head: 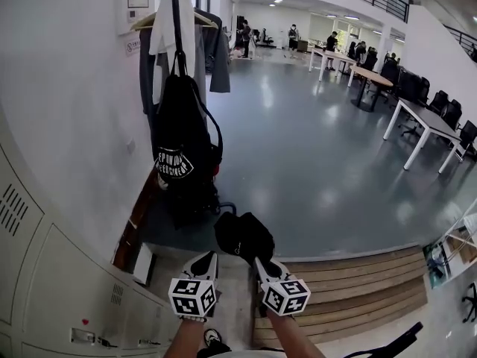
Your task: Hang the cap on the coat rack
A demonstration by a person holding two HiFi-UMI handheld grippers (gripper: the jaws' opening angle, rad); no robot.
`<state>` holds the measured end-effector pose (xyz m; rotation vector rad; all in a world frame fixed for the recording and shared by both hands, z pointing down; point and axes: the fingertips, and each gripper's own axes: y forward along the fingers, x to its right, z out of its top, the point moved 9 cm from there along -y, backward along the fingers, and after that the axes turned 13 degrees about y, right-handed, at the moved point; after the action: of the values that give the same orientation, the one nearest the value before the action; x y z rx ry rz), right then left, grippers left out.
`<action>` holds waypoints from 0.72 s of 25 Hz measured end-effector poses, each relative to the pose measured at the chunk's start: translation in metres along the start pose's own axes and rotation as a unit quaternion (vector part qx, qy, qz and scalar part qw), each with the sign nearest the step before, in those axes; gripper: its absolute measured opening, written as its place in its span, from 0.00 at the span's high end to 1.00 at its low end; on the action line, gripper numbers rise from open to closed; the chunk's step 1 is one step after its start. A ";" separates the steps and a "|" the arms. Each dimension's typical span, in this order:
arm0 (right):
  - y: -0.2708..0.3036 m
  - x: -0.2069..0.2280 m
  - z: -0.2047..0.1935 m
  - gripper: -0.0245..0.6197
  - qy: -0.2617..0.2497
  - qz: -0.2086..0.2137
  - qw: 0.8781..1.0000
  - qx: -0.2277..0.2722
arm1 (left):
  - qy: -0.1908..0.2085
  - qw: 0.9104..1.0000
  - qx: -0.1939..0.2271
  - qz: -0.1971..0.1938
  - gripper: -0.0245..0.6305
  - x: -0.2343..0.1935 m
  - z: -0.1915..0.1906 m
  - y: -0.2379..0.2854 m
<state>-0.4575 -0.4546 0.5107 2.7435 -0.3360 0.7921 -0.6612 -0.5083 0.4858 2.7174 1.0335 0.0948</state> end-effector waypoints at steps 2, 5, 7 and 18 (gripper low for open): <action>0.013 -0.008 0.002 0.93 -0.004 -0.002 1.000 0.004 | 0.003 1.000 0.002 0.000 0.96 -0.016 0.007 0.001; 0.029 -0.019 0.003 0.93 -0.006 -0.005 1.000 0.009 | 0.008 1.000 0.006 -0.007 0.96 -0.035 0.016 0.004; 0.038 -0.025 0.002 0.93 -0.008 -0.008 1.000 0.009 | 0.011 1.000 0.011 -0.010 0.96 -0.046 0.020 0.005; 0.076 -0.050 -0.011 0.93 -0.009 -0.016 1.000 0.008 | 0.008 0.999 0.013 -0.027 0.96 -0.098 0.020 0.009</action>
<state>-0.5261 -0.5152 0.5071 2.7665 -0.2885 0.7646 -0.7259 -0.5834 0.4705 2.7142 1.1210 0.0940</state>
